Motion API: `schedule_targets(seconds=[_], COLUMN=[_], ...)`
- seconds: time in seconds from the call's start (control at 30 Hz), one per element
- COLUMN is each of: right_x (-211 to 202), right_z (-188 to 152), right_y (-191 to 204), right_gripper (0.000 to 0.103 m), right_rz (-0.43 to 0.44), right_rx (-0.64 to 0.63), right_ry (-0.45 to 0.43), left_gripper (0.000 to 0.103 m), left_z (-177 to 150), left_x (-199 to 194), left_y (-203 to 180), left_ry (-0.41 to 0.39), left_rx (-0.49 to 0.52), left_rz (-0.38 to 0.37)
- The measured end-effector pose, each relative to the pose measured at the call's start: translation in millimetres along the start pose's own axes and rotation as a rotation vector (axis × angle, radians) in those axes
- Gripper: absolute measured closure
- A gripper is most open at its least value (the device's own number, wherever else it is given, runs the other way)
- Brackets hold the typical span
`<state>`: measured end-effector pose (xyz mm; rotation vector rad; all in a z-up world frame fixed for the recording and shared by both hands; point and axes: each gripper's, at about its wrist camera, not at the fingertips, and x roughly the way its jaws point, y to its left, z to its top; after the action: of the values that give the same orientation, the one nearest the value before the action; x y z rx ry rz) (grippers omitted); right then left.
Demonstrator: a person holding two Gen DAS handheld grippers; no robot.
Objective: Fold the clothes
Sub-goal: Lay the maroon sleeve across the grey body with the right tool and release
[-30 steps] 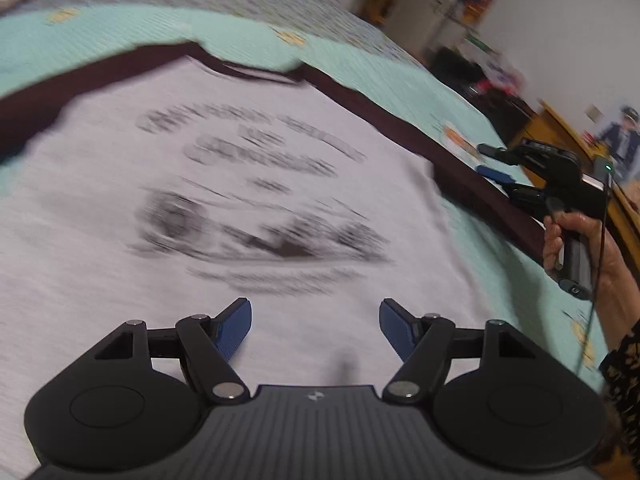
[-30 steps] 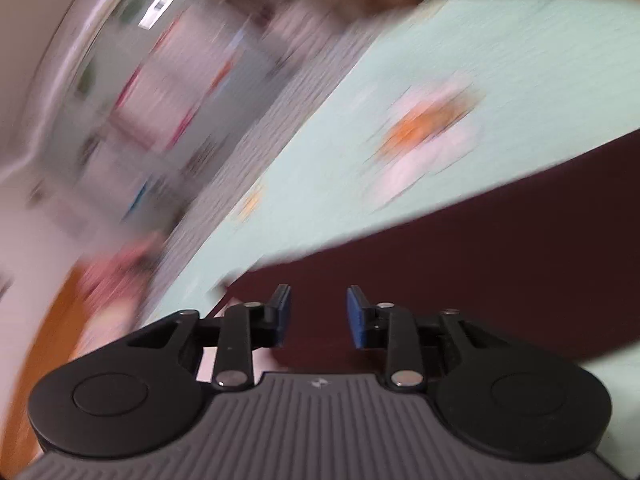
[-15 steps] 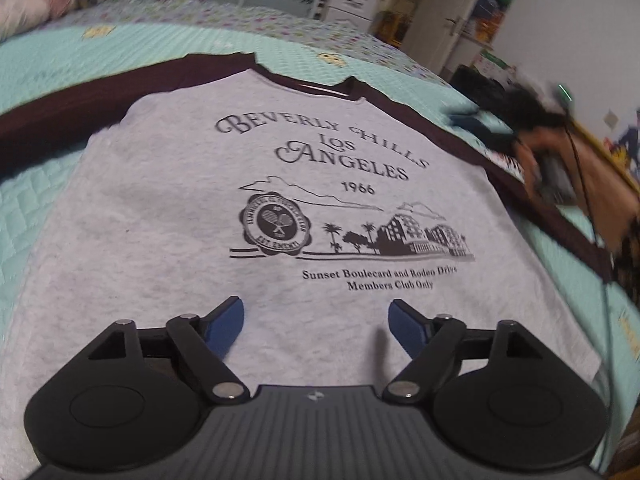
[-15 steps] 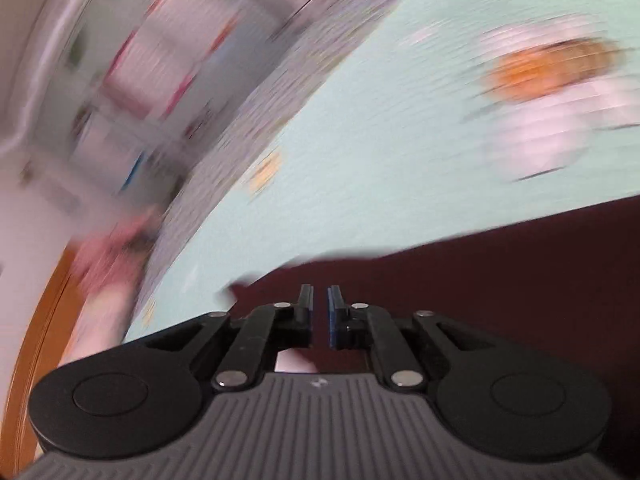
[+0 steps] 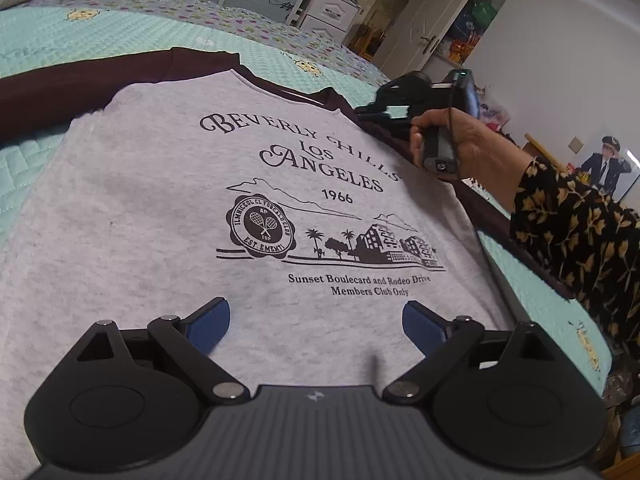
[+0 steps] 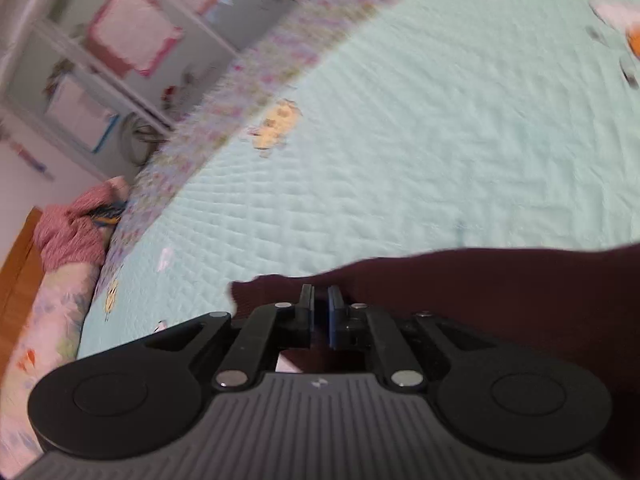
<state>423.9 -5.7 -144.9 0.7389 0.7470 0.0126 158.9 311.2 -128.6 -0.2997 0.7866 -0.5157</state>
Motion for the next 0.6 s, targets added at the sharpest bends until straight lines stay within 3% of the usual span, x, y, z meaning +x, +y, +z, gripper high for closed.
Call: schedule_targets(seconds=[0.07, 0.17, 0.27, 0.37, 0.47, 0.6], right_x=[13.8, 12.7, -8.4, -7.2, 11.9, -16.2], right_z=[-0.4, 4.3, -3.9, -12.6, -13.5, -17.3], right_y=[6.7, 14.5, 24.4, 31.5, 33.2, 31.1], right_gripper=[0.098, 0.094, 0.091, 0.068, 0.066, 0.065], right_rz=[-0.02, -0.078, -0.042, -0.033, -0.082, 0.027], right_rx=[-0.043, -0.079, -0.106, -0.143, -0.181, -0.057], right_ry=[0.043, -0.019, -0.073, -0.07, -0.047, -0.135], left_gripper=[0.006, 0.006, 0.006, 0.006, 0.006, 0.005], left_z=[-0.8, -1.3, -1.4, -0.5, -0.1, -0.4], left_x=[-0.3, 0.2, -0.4, -1.5, -2.1, -2.6], left_y=[-1.5, -3.8, -1.3, 3.7, 5.8, 7.1], left_ry=[-0.002, 0.001, -0.002, -0.001, 0.0, -0.001], left_rx=[0.007, 0.027, 0.019, -0.004, -0.014, -0.016], left_rz=[-0.001, 0.005, -0.004, -0.024, -0.037, -0.046])
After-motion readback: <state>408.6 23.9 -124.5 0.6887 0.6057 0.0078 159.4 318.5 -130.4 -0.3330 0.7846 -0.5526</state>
